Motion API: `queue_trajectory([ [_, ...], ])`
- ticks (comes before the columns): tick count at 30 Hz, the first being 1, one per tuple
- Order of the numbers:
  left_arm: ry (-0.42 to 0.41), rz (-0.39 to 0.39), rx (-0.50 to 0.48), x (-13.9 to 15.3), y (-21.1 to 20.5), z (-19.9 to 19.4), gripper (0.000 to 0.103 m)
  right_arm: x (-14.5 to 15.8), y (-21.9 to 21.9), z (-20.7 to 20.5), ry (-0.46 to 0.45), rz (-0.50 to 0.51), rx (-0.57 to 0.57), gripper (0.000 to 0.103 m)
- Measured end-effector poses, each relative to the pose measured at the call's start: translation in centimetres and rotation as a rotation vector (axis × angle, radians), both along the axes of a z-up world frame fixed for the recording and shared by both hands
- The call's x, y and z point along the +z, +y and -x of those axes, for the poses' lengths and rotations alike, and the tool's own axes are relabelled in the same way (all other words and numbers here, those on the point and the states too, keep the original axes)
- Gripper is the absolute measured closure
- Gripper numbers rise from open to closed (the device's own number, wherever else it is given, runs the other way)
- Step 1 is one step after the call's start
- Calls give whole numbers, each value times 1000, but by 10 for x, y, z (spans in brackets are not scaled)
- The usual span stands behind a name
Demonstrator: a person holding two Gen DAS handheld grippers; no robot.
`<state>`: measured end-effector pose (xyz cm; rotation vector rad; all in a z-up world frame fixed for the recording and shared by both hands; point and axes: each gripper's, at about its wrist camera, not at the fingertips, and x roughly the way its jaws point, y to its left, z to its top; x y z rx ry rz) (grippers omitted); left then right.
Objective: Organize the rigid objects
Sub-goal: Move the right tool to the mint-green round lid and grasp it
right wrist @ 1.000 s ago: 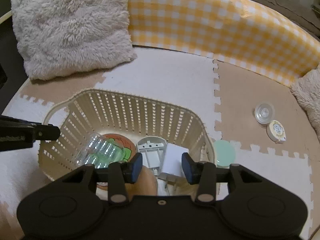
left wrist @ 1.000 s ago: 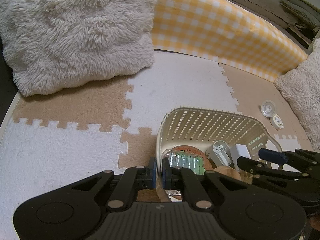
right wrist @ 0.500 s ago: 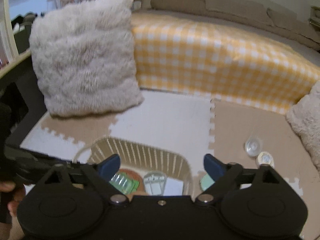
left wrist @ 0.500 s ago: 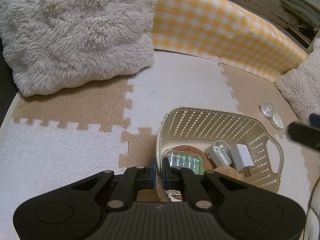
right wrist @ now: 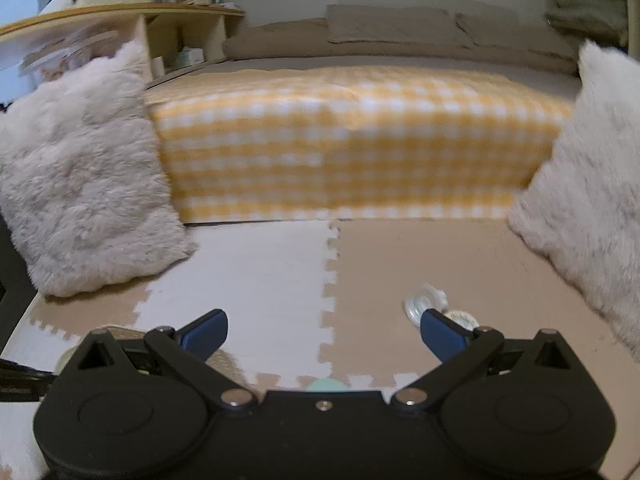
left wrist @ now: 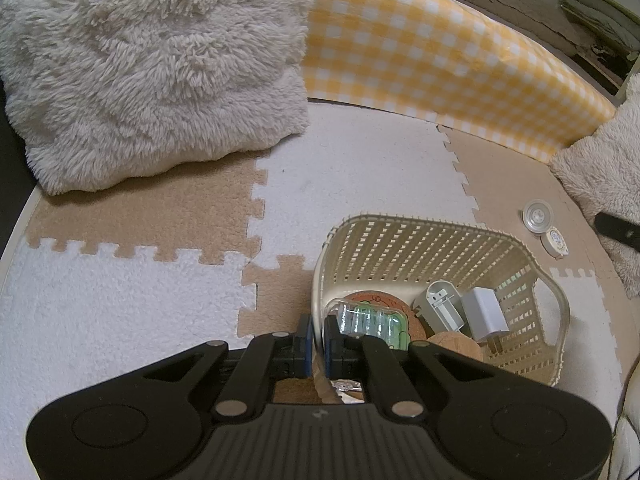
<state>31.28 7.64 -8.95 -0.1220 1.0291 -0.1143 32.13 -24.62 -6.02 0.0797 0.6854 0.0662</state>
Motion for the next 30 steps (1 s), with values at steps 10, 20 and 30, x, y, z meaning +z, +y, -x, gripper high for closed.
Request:
queue_trajectory([
  [10,0,-2,-1,-1,0,0,98,-69,-27,-9,48,12,44,0],
  [20,0,-3,-2,-1,-1,0,98,-109,-7,-2,72,108,281,0],
  [30,0,-6,-3,-1,-1,0,98,-121,4,-8,51,143,329,50],
])
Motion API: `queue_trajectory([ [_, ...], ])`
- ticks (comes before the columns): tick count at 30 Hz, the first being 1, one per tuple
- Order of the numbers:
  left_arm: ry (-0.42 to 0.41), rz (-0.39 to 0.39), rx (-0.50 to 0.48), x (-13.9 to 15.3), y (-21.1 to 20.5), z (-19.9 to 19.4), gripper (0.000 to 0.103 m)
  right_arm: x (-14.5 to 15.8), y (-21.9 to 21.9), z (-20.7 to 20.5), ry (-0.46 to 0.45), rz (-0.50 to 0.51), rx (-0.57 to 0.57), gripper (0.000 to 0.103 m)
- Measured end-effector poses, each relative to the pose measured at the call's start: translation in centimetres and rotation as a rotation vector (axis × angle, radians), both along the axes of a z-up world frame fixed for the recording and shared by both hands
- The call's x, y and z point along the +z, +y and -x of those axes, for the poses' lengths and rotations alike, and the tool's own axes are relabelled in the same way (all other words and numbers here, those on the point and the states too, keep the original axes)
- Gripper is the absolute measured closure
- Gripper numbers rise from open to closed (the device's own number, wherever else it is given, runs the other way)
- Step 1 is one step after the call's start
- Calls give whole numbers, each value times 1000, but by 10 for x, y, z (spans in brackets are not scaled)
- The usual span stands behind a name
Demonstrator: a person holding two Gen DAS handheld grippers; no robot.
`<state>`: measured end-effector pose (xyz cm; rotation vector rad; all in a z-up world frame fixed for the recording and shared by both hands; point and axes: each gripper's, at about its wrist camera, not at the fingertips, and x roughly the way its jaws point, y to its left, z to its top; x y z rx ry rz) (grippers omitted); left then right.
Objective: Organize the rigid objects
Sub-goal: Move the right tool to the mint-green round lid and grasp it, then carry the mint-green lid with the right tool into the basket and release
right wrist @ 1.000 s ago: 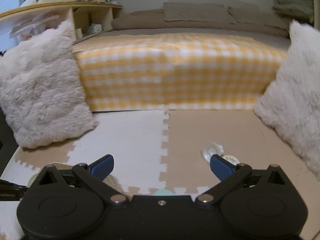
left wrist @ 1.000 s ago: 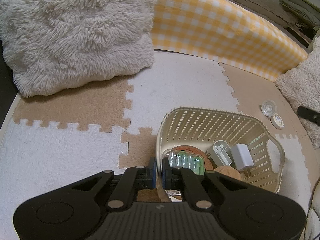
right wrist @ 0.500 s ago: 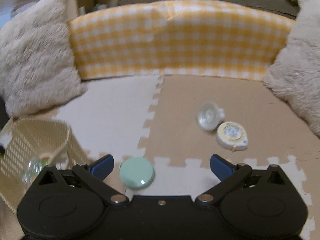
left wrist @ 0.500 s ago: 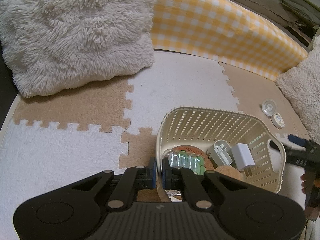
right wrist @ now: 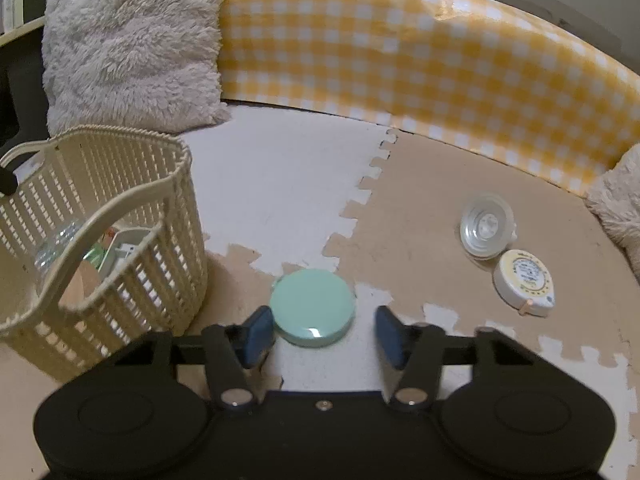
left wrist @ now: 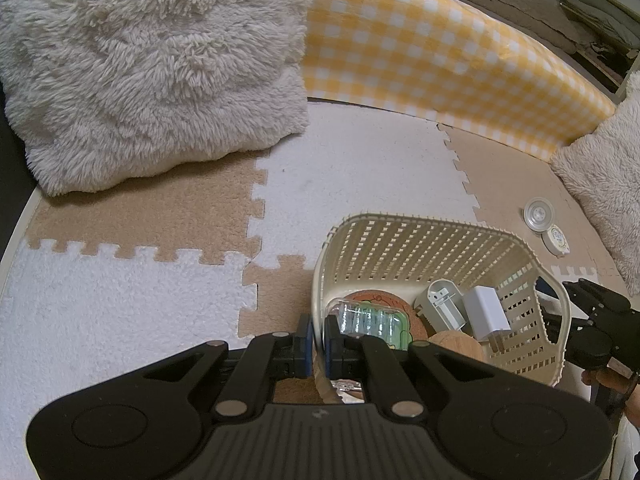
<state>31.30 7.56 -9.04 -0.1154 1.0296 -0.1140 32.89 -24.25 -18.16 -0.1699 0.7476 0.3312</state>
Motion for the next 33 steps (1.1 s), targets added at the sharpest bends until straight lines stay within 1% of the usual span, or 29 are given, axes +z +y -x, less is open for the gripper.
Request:
queue_trajectory([
  [8,0,0,-1,0,0,0,98,-9,10,-6,2,12,23,50],
  [10,0,-1,-1,0,0,0,98,-9,10,-7,4,7,17,52],
  [14,0,-1,-1,0,0,0,98,-7,9,-8,19,6,0,52],
  [17,0,0,-1,0,0,0,98,-2,5,-9,19,3,-36,52],
  [20,1,1,0,0,-1,-1,98,11,-3,-11,-4,-27,-92,52],
  [25,1,2,1,0,-1,-1,98,48,-8,-9,-77,-88,-144,52],
  [29,8,4,1,-2,-1,-1,98,78,-3,-3,-113,-151,-131,52],
  [33,9,-1,-2,-2,-1,-1,98,102,13,7,-127,-178,-82,52],
])
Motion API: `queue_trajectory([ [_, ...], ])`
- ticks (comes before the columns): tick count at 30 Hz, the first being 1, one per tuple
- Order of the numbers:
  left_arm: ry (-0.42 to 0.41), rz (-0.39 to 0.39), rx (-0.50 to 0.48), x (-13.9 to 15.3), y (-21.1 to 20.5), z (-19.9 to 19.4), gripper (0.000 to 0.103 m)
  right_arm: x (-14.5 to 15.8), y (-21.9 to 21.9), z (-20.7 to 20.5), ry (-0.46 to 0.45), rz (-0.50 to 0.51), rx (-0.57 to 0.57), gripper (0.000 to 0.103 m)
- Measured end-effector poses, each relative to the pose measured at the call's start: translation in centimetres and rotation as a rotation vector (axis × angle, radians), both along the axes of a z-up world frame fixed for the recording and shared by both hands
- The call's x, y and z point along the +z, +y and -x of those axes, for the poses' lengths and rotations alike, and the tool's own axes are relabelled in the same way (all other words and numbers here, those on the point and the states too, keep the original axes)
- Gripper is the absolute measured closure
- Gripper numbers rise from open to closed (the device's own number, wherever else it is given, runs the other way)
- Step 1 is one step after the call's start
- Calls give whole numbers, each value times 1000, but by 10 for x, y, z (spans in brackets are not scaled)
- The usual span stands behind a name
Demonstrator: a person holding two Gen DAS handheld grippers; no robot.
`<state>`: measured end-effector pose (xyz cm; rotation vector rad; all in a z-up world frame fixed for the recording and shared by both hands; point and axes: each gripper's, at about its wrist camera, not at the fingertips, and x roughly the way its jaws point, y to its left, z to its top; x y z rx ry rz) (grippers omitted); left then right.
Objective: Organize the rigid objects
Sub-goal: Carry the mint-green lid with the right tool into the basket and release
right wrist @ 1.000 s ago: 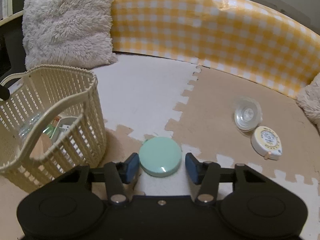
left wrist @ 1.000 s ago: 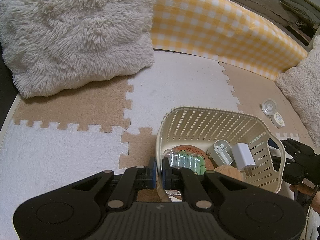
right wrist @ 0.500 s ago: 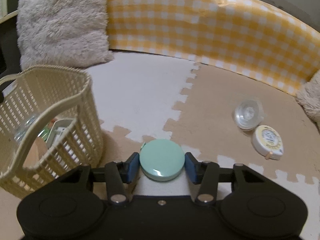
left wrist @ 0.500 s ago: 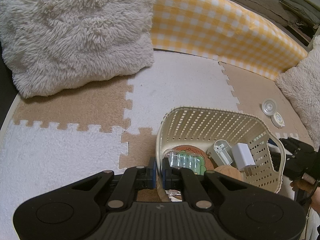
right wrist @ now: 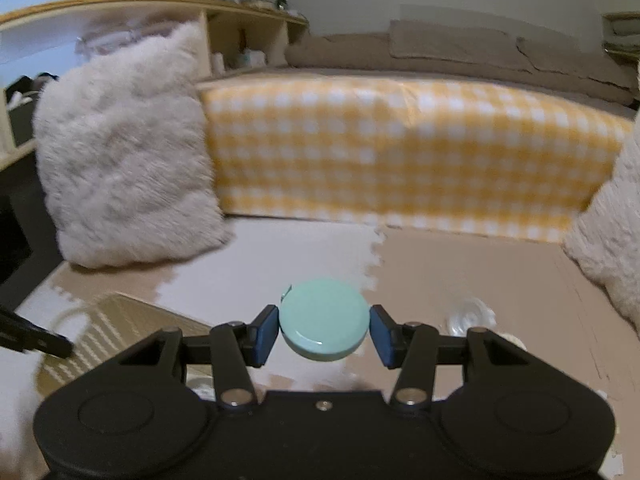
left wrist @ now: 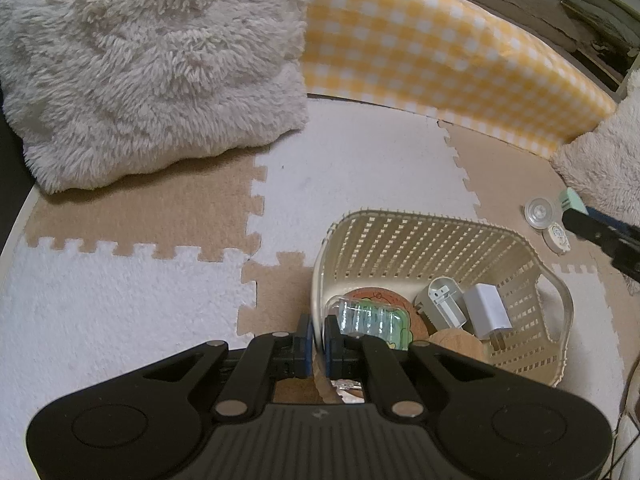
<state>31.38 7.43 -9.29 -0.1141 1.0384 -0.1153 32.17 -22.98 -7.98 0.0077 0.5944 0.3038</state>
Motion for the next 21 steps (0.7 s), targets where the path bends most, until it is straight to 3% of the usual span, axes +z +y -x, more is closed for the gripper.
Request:
queue_trajectory([
  [6,1,1,-3,0,1,0,97,16,37,13,27,-19,110,52],
  [12,1,-3,-8,1,0,-1,97,9,78,10,138,-37,197,52],
  [21,6,2,-13,0,0,-2,97,-15,126,-11,314,64,223,52],
])
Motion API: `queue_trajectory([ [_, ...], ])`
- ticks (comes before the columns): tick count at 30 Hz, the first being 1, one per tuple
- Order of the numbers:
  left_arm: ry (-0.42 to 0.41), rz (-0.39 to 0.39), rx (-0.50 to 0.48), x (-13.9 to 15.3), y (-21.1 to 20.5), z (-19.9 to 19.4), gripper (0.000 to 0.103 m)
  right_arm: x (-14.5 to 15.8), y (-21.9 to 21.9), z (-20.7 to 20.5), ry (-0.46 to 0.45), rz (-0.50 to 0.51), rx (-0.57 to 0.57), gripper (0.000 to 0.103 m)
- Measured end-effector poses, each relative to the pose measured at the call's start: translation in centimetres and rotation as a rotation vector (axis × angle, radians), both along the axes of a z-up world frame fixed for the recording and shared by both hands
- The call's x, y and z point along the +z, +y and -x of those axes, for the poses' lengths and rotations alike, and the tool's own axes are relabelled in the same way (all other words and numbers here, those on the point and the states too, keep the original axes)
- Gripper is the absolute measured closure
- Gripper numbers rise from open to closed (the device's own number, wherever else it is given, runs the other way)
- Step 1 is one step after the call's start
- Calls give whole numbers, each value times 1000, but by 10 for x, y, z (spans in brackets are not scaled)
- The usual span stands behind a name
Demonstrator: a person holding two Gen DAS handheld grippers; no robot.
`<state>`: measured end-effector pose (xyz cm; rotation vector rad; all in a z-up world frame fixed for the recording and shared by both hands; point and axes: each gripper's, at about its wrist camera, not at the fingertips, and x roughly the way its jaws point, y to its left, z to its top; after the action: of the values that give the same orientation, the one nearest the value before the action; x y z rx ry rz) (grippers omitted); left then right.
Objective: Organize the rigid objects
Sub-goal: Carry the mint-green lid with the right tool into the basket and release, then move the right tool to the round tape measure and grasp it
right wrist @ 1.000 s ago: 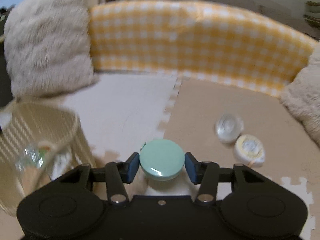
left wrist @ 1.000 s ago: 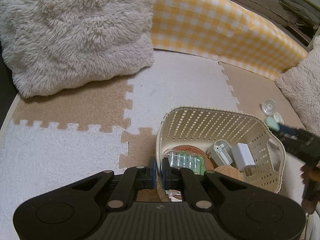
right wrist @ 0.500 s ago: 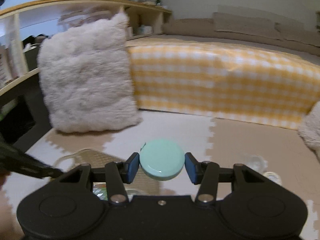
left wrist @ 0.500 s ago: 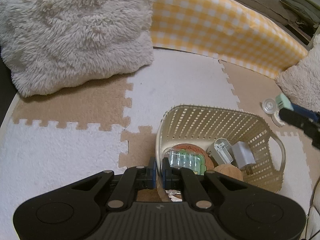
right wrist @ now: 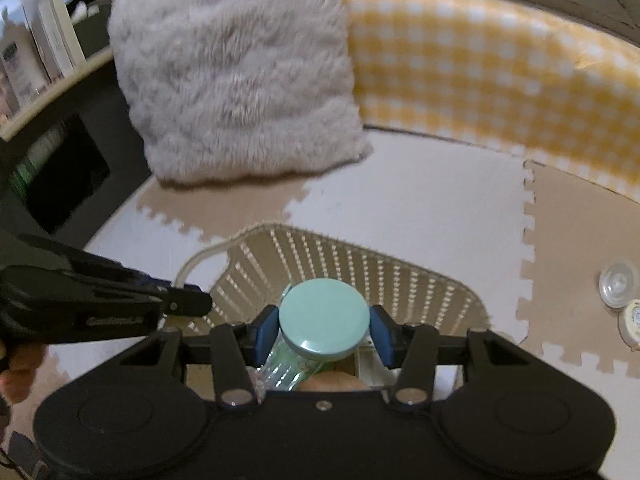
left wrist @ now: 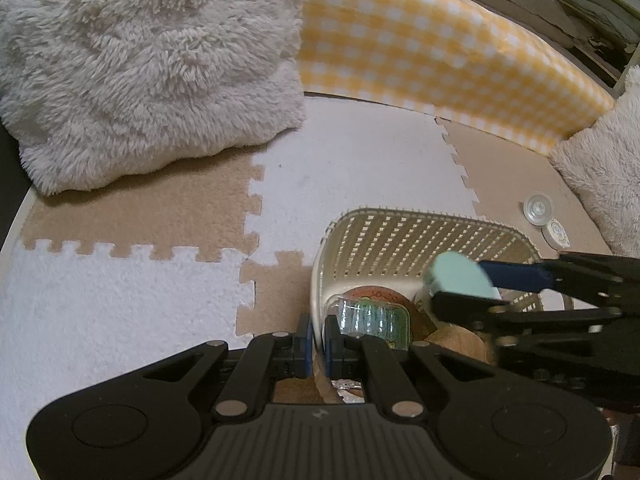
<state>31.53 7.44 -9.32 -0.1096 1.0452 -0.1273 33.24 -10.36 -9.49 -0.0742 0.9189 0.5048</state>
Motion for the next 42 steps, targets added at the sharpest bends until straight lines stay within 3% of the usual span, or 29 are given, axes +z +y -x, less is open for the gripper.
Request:
queue_trajectory([
  [8,4,10,1,0,2,-1,97,-23,21,-17,75,90,14,52],
  [14,3,8,-1,0,1,-1,97,-28,24,-23,62,100,-11,52],
  [19,3,7,-1,-1,1,-1,97,-29,26,-22,51,107,-9,41],
  [29,2,6,-2,-1,1,-1,97,-30,22,-18,56,88,-18,36],
  [32,2,5,-2,-1,1,-1,97,-27,20,-15,42,91,-16,29],
  [42,3,7,-2,-1,1,-1,97,-2,4,9,-28,82,26,14],
])
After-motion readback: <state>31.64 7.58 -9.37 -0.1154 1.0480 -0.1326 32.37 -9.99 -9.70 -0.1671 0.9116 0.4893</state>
